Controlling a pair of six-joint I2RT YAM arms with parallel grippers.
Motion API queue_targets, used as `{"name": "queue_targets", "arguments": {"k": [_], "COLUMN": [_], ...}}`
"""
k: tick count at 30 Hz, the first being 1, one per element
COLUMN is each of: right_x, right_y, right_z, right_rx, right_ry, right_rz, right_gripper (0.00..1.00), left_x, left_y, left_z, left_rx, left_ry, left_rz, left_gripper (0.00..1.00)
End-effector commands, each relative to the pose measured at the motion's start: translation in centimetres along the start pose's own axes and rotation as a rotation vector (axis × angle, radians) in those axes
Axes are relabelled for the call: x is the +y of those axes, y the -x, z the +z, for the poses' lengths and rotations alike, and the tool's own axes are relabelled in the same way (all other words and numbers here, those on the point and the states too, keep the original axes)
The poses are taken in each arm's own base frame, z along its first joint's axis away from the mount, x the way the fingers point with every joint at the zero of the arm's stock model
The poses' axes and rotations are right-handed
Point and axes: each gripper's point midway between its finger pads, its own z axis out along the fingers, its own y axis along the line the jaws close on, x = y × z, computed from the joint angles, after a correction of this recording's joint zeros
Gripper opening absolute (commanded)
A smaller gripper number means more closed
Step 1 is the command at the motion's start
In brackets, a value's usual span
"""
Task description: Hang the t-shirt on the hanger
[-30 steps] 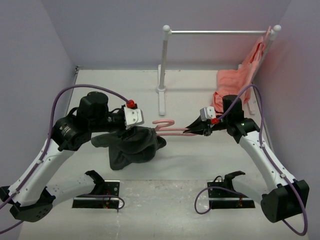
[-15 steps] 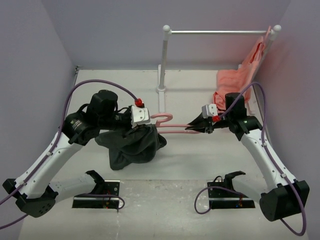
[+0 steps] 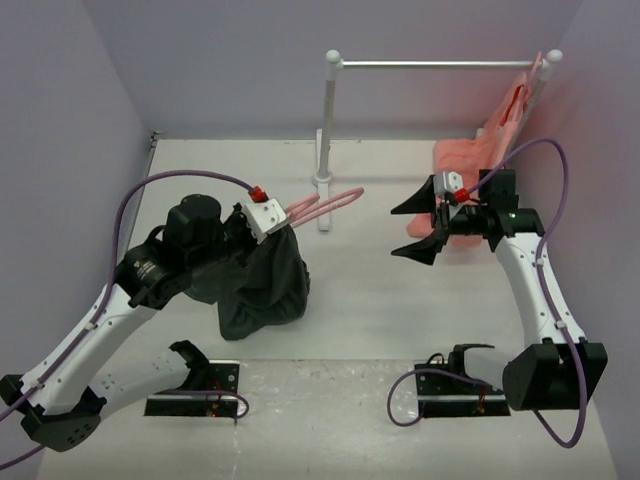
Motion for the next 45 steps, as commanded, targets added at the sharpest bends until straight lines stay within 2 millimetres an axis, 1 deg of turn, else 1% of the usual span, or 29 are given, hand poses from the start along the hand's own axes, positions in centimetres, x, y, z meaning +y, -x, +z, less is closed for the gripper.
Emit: {"name": "queue_targets", "arguments": {"k": [1,4,6,8,10,12,14,15,16,17,18,19,20,21,22,24,25,27,28,29,30,31,33,34,35,37,38,39,45], "right_x": [1.9,0.5,1.0,1.9,5.1,5.8,5.9,4.1,4.1,1.5,-2.9,-3.4,-6.3,-7.9,-9.0,-9.4,-9.3,-9.0,-8.6,-8.0,-8.5,-7.4,-5.6,-5.0,-4.2,-3.4,-2.6,-1.6,0.2], "right_y": [6.6,7.2,7.2,8.0,9.0,9.5,10.8,10.0,10.4,9.6,8.1,9.0,9.6,10.6,11.1,11.2,10.1,7.6,5.4,2.6,0.9,0.0,-3.8,-4.7,-6.8,-6.7,-8.1,-8.2,-9.5], "right_z": [0.0,-0.2,-0.2,-0.1,-0.5,0.1,0.2,0.7,0.8,1.4,1.5,1.3,-0.6,-2.2,-4.2,-5.7,-5.5,-5.0,-4.4,-3.5,-3.5,-2.2,1.1,2.7,4.6,6.8,7.7,9.0,13.6], "right_rx": [-0.205,-0.124,-0.1,-0.13,-0.223,-0.203,-0.212,-0.153,-0.147,-0.053,0.023,-0.006,-0.025,-0.056,-0.095,-0.171,-0.174,-0.26,-0.3,-0.334,-0.346,-0.315,-0.272,-0.245,-0.204,-0.237,-0.241,-0.287,-0.212], "right_ry": [0.156,0.103,0.091,0.126,0.291,0.373,0.369,0.266,0.263,0.122,-0.198,-0.263,-0.526,-0.691,-0.852,-0.965,-0.966,-0.971,-0.96,-0.94,-0.945,-0.837,-0.728,-0.723,-0.737,-0.675,-0.644,-0.584,-0.545], "right_rz": [0.044,0.072,0.068,0.035,0.183,0.221,0.211,0.205,0.188,0.265,0.417,0.424,0.385,0.359,0.337,0.348,0.39,0.531,0.666,0.862,0.868,0.868,1.007,1.019,1.034,1.04,1.083,1.111,1.108], "right_gripper": [0.99,0.99,0.99,0.99,0.99,0.99,0.99,0.99,0.99,0.99,0.99,0.99,0.99,0.99,0.99,0.99,0.99,0.99,0.99,0.99,0.99,0.99,0.99,0.99,0.99,0.99,0.99,0.99,0.99], "left_x": [2.4,2.5,2.5,2.3,2.2,2.0,1.7,1.5,1.5,1.3,0.9,0.9,0.8,0.8,0.9,0.7,0.6,0.4,0.2,-0.1,-0.3,-0.5,-1.6,-2.2,-3.9,-4.9,-5.1,-5.2,-5.2], "left_y": [3.7,3.7,3.4,3.3,3.4,3.8,3.9,4.2,4.3,4.4,4.4,4.5,4.7,4.8,5.1,5.5,5.7,6.4,6.8,7.2,7.2,7.5,7.5,7.5,7.4,7.5,7.8,8.0,8.3], "left_z": [-1.7,-1.6,-1.3,-1.1,-1.0,-1.1,-1.3,-1.5,-1.7,-1.9,-2.0,-2.0,-2.2,-2.2,-2.3,-2.3,-2.4,-2.6,-2.7,-2.7,-2.6,-2.7,-2.3,-2.2,-2.1,-2.1,-2.1,-2.0,-1.6], "left_rx": [-0.173,-0.175,-0.156,-0.148,-0.15,-0.164,-0.162,-0.171,-0.171,-0.176,-0.178,-0.18,-0.191,-0.196,-0.205,-0.216,-0.226,-0.255,-0.27,-0.284,-0.286,-0.292,-0.284,-0.286,-0.295,-0.31,-0.326,-0.34,-0.347], "left_ry": [0.145,0.151,0.15,0.136,0.125,0.112,0.092,0.083,0.082,0.066,0.049,0.047,0.043,0.044,0.044,0.031,0.026,0.009,-0.004,-0.022,-0.036,-0.048,-0.122,-0.157,-0.258,-0.316,-0.325,-0.328,-0.335], "left_rz": [-0.077,-0.096,-0.096,-0.091,-0.084,-0.076,-0.068,-0.064,-0.063,-0.06,-0.055,-0.053,-0.054,-0.059,-0.064,-0.07,-0.069,-0.063,-0.057,-0.05,-0.047,-0.043,-0.027,-0.018,0.003,0.009,0.004,-0.009,-0.033], "left_gripper": [0.0,0.0,0.0,0.0,0.0,0.0,0.0,0.0,0.0,0.0,0.0,0.0,0.0,0.0,0.0,0.0,0.0,0.0,0.0,0.0,0.0,0.0,0.0,0.0,0.0,0.0,0.0,0.0,0.0]}}
